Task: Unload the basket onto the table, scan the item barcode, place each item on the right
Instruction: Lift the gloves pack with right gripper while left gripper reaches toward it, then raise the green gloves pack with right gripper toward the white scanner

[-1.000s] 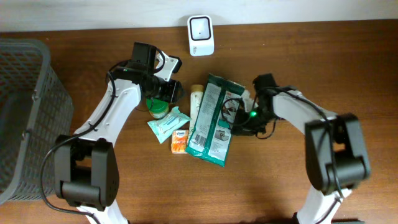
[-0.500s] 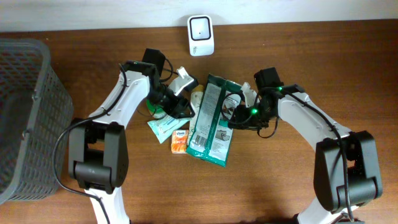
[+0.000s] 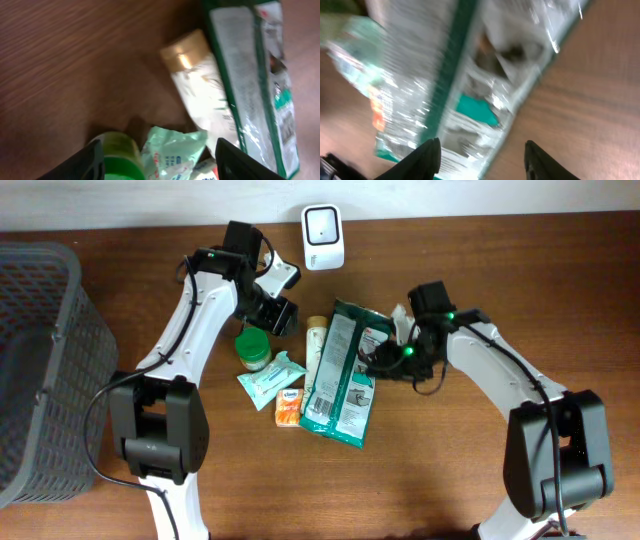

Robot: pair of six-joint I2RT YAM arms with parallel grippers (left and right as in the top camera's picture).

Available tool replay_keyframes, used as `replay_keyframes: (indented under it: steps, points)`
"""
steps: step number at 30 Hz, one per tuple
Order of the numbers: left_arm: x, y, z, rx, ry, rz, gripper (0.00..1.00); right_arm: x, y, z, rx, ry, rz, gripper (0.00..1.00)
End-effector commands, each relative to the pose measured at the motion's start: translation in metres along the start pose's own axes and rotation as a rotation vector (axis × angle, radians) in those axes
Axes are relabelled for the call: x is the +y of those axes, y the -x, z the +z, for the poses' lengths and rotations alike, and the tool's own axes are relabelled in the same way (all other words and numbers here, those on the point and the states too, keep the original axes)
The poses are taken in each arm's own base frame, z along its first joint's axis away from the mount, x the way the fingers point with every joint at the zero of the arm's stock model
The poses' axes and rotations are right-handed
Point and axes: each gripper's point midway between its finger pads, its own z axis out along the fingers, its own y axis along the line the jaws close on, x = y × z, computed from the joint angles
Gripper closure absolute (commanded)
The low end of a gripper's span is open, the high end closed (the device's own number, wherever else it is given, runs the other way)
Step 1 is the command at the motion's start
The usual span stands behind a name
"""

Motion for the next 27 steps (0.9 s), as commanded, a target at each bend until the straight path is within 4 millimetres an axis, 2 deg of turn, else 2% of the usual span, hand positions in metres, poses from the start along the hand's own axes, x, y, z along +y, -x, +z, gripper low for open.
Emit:
replay_keyframes:
  steps: [1, 3, 4, 5, 7, 8, 9, 10, 12, 14, 16, 18, 22, 23, 26, 27]
  points:
    - [0.041, 0.007, -0.018, -0.042, 0.109, -0.221, 0.30, 0.057, 0.040, -0.018, -0.129, -0.078, -0.133, 0.40]
    - [0.065, 0.001, -0.027, -0.058, 0.123, -0.308, 0.31, 0.096, 0.050, -0.012, -0.163, -0.216, -0.249, 0.34]
    - [0.071, -0.002, -0.029, -0.057, 0.127, -0.322, 0.31, 0.110, 0.050, -0.001, -0.145, -0.287, -0.319, 0.33]
    - [0.074, -0.003, -0.030, -0.059, 0.129, -0.327, 0.30, 0.115, 0.048, 0.011, -0.108, -0.362, -0.369, 0.32]
    - [0.074, -0.003, -0.030, -0.058, 0.130, -0.327, 0.29, 0.108, 0.038, 0.044, 0.012, -0.519, -0.430, 0.30]
    - [0.076, -0.003, -0.031, -0.059, 0.133, -0.330, 0.28, 0.097, 0.028, 0.060, 0.079, -0.569, -0.451, 0.29]
    - [0.076, -0.003, -0.031, -0.058, 0.134, -0.330, 0.27, 0.085, 0.020, 0.064, 0.126, -0.614, -0.448, 0.37]
    - [0.076, -0.003, -0.031, -0.058, 0.134, -0.330, 0.27, 0.080, 0.017, 0.062, 0.144, -0.636, -0.447, 0.43]
    - [0.076, -0.003, -0.031, -0.058, 0.134, -0.330, 0.27, 0.071, 0.010, 0.064, 0.183, -0.659, -0.433, 0.39]
    - [0.076, -0.004, -0.031, -0.057, 0.134, -0.330, 0.27, 0.061, 0.004, 0.068, 0.225, -0.688, -0.428, 0.41]
    - [0.076, -0.004, -0.031, -0.056, 0.133, -0.331, 0.27, 0.042, 0.009, 0.053, 0.198, -0.800, -0.361, 0.40]
    - [0.074, -0.004, -0.030, -0.053, 0.131, -0.328, 0.26, 0.020, 0.016, 0.044, 0.211, -0.786, -0.253, 0.41]
    - [0.068, 0.000, -0.028, -0.056, 0.128, -0.291, 0.23, -0.015, 0.031, 0.034, 0.295, -0.533, -0.103, 0.39]
    - [0.063, 0.003, -0.026, -0.059, 0.126, -0.271, 0.23, -0.020, 0.028, 0.029, 0.321, -0.468, -0.047, 0.44]
    - [0.051, 0.009, -0.022, -0.062, 0.115, -0.231, 0.23, -0.015, 0.016, 0.038, 0.400, -0.370, -0.051, 0.55]
    - [0.045, 0.009, -0.019, -0.054, 0.101, -0.191, 0.23, 0.008, 0.015, 0.045, 0.407, -0.227, -0.078, 0.57]
